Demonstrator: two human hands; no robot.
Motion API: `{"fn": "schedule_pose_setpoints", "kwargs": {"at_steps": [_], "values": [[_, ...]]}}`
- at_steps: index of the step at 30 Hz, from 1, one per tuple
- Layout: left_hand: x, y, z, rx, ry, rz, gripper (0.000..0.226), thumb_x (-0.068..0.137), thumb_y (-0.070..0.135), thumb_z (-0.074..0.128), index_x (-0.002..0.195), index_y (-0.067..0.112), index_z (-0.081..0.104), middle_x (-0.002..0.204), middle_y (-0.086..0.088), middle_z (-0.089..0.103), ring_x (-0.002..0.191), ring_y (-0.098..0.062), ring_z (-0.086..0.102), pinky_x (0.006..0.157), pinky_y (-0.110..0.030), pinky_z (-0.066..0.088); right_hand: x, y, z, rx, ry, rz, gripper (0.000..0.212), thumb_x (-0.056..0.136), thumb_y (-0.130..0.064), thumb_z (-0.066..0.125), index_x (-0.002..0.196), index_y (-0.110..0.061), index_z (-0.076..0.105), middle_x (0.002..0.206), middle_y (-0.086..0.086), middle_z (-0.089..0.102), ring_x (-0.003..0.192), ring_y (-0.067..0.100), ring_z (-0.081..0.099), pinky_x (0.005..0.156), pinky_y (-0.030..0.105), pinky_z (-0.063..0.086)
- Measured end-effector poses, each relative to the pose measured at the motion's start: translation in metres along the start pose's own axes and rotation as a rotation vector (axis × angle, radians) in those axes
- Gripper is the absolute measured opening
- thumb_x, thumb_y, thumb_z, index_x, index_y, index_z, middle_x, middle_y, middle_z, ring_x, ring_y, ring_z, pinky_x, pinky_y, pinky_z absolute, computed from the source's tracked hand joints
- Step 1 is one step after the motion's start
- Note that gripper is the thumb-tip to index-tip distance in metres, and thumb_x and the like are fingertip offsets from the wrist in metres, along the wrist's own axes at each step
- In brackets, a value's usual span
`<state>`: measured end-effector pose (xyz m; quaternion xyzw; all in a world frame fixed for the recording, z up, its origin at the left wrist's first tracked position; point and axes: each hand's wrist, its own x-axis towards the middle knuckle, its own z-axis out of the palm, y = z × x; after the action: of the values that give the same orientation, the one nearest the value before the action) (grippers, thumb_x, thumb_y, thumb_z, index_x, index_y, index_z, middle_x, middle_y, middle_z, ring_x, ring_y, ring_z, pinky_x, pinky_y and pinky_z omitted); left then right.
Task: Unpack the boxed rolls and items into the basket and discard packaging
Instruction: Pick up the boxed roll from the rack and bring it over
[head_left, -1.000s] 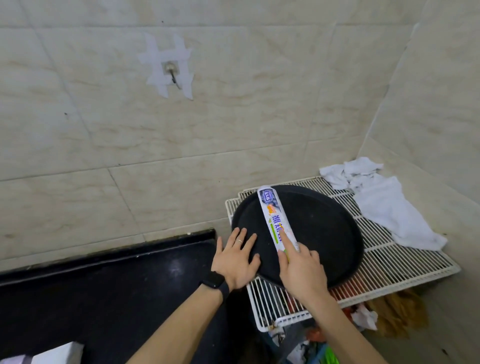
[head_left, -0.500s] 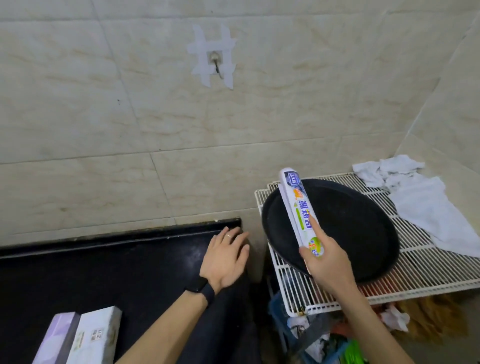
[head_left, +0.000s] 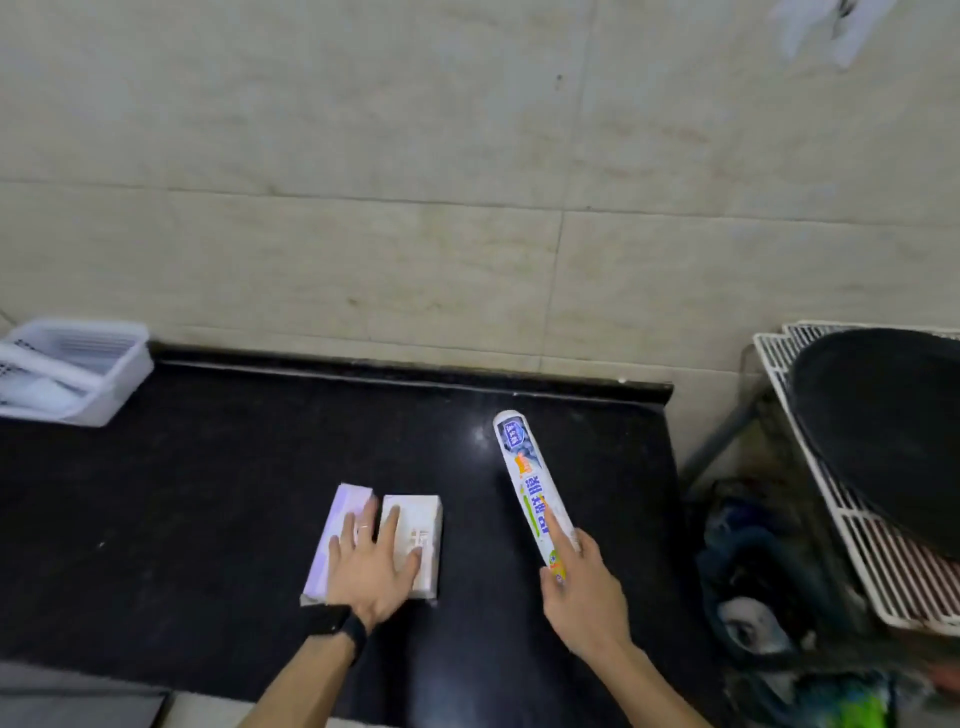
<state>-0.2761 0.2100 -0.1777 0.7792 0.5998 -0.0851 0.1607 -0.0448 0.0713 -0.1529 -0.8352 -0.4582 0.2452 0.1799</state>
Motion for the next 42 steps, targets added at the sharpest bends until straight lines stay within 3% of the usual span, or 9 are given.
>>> {"fn": "schedule_pose_setpoints", "kwargs": {"at_steps": [4, 6, 12, 17, 21, 26, 30, 37, 42], "values": [[0.007, -0.043, 0.012, 0.009, -0.085, 0.042, 0.091, 0.074, 0.076, 0.005, 0.156, 0.036, 0.005, 0.165, -0.004, -0.003, 0.15, -0.036, 0.0, 0.118, -0.051, 0.011, -0.005, -0.015, 0.067, -0.035, -0.056, 0.107, 0.07, 0.096, -0.031, 0.049, 0.155, -0.041, 0.013, 0.151, 0.001, 0.028, 0.11, 0.028, 0.059, 0.085, 0.043, 0.054], [0.012, -0.053, 0.018, -0.022, -0.117, 0.058, 0.079, 0.086, 0.074, 0.015, 0.155, 0.039, -0.002, 0.165, -0.001, -0.009, 0.15, -0.033, -0.007, 0.119, -0.053, 0.007, -0.007, -0.021, 0.089, -0.054, -0.05, 0.13, 0.071, 0.096, -0.031, 0.049, 0.155, -0.039, 0.01, 0.151, 0.001, 0.027, 0.109, 0.028, 0.056, 0.083, 0.046, 0.055], [0.015, -0.061, 0.027, -0.061, -0.158, 0.083, 0.071, 0.094, 0.068, 0.021, 0.153, 0.041, -0.009, 0.163, 0.001, -0.018, 0.149, -0.03, -0.018, 0.119, -0.056, 0.0, -0.009, -0.032, 0.124, -0.123, -0.042, 0.169, 0.086, 0.097, -0.034, 0.052, 0.152, -0.041, -0.014, 0.156, -0.001, 0.014, 0.114, 0.027, 0.044, 0.082, 0.047, 0.055], [0.014, -0.063, 0.032, -0.074, -0.14, 0.083, 0.071, 0.093, 0.069, 0.019, 0.152, 0.043, -0.012, 0.161, 0.002, -0.022, 0.148, -0.029, -0.021, 0.119, -0.056, -0.003, -0.011, -0.032, 0.132, -0.292, -0.045, 0.147, 0.086, 0.092, -0.058, 0.047, 0.157, -0.034, -0.004, 0.16, 0.005, 0.018, 0.118, 0.031, 0.041, 0.09, 0.044, 0.052], [0.012, -0.06, 0.033, -0.072, -0.121, 0.072, 0.071, 0.094, 0.069, 0.019, 0.152, 0.042, -0.013, 0.161, 0.002, -0.022, 0.148, -0.028, -0.021, 0.119, -0.056, -0.004, -0.009, -0.031, 0.131, -0.283, -0.075, 0.168, 0.081, 0.09, -0.068, 0.035, 0.156, -0.034, 0.004, 0.162, 0.008, 0.006, 0.134, 0.034, 0.029, 0.102, 0.051, 0.043], [0.013, -0.059, 0.035, -0.079, -0.124, 0.06, 0.072, 0.093, 0.069, 0.019, 0.152, 0.042, -0.013, 0.161, 0.003, -0.023, 0.147, -0.027, -0.024, 0.119, -0.055, -0.007, -0.008, -0.03, 0.124, -0.156, -0.082, 0.089, 0.064, 0.101, -0.043, 0.037, 0.155, -0.042, 0.005, 0.163, 0.005, 0.011, 0.13, 0.031, 0.037, 0.097, 0.046, 0.048], [0.014, -0.06, 0.035, -0.097, -0.126, 0.063, 0.072, 0.094, 0.068, 0.021, 0.152, 0.043, -0.011, 0.159, 0.005, -0.026, 0.147, -0.025, -0.025, 0.118, -0.054, -0.009, -0.007, -0.025, 0.117, -0.107, -0.127, 0.064, 0.066, 0.099, -0.042, 0.043, 0.154, -0.045, 0.006, 0.162, 0.007, 0.008, 0.134, 0.031, 0.034, 0.099, 0.044, 0.049], [0.017, -0.066, 0.027, -0.304, 0.069, -0.103, 0.063, 0.094, 0.042, 0.049, 0.152, 0.028, 0.027, 0.163, -0.011, 0.013, 0.149, -0.029, 0.007, 0.121, -0.046, 0.013, 0.001, -0.055, 0.105, -0.169, 0.032, -0.073, 0.07, 0.092, -0.053, 0.051, 0.151, -0.023, 0.033, 0.16, 0.009, 0.023, 0.146, 0.03, 0.019, 0.115, 0.046, 0.033], [0.017, -0.081, 0.024, -0.34, -0.105, -0.215, 0.08, 0.086, 0.037, 0.057, 0.152, 0.044, 0.012, 0.159, -0.007, 0.016, 0.134, -0.036, 0.038, 0.107, -0.047, 0.039, 0.015, -0.101, 0.109, -0.001, -0.082, -0.078, 0.076, 0.091, -0.057, 0.051, 0.153, -0.029, 0.019, 0.163, 0.003, 0.009, 0.149, 0.025, 0.011, 0.118, 0.042, 0.025]]}}
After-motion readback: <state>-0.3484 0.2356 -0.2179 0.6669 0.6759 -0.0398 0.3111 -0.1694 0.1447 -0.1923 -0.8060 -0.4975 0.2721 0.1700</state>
